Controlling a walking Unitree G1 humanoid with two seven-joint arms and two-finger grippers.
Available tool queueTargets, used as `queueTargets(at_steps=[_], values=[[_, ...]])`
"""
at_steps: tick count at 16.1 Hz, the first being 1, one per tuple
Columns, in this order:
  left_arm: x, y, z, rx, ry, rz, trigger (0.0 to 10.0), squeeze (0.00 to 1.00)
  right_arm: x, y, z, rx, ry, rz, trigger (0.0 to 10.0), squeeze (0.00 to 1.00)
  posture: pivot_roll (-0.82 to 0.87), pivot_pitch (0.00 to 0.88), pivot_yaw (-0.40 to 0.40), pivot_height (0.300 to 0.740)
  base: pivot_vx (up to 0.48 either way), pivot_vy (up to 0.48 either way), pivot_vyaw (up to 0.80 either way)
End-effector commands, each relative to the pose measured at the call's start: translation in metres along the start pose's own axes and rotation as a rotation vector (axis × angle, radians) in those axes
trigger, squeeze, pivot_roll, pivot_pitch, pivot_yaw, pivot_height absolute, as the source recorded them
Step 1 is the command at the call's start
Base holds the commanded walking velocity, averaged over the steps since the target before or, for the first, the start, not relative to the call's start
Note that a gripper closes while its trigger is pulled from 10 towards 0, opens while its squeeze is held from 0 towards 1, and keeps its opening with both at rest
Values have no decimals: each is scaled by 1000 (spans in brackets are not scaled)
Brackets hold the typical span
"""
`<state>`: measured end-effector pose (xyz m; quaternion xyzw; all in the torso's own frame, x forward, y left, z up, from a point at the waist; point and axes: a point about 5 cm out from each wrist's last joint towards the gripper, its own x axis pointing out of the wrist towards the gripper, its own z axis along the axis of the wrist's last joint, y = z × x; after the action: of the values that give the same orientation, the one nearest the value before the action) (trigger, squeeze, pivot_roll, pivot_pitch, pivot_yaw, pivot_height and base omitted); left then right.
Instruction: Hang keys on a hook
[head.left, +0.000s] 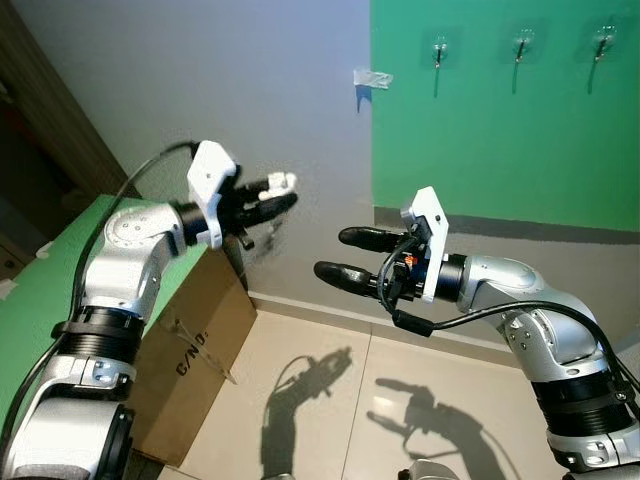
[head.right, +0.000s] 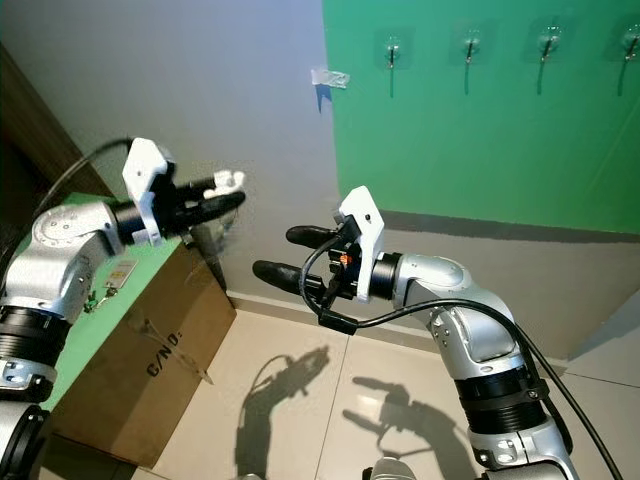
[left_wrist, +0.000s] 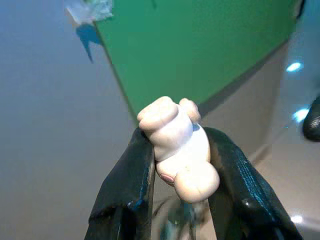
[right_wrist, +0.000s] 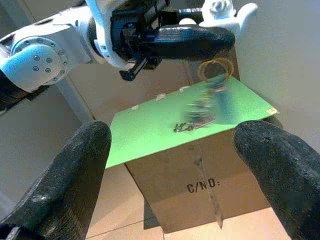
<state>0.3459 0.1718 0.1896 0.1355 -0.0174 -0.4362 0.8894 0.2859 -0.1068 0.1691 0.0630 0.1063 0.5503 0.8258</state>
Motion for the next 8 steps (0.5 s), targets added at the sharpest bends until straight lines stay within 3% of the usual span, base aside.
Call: queueTargets(at_steps=[1, 2, 3, 4, 7, 8], values=[[0, 0, 10, 160, 10, 18, 0, 0, 2, 0, -1, -8, 1, -5, 10000, 0, -283, 0, 175, 740, 0, 0, 0], [0, -2, 13, 257, 19, 35, 0, 0, 1, 0, -3, -8, 5, -9, 10000, 0, -280, 0, 174, 740, 0, 0, 0], [2, -5, 15, 258, -11, 46, 0, 0, 1, -1, -4, -1, 5, -14, 10000, 0, -276, 0, 172, 740, 0, 0, 0], [2, -6, 12, 227, -15, 54, 0, 0, 1, -1, -6, 2, 6, -17, 10000, 0, -272, 0, 171, 740, 0, 0, 0], [2, 5, 10, 6, -72, 131, 0, 0, 4, 1, -8, 11, 9, -9, 10000, 0, -270, 0, 166, 740, 0, 0, 0], [1, 8, 11, -15, -80, 145, 0, 0, 4, 1, -8, 12, 10, -7, 10000, 0, -270, 0, 166, 740, 0, 0, 0]])
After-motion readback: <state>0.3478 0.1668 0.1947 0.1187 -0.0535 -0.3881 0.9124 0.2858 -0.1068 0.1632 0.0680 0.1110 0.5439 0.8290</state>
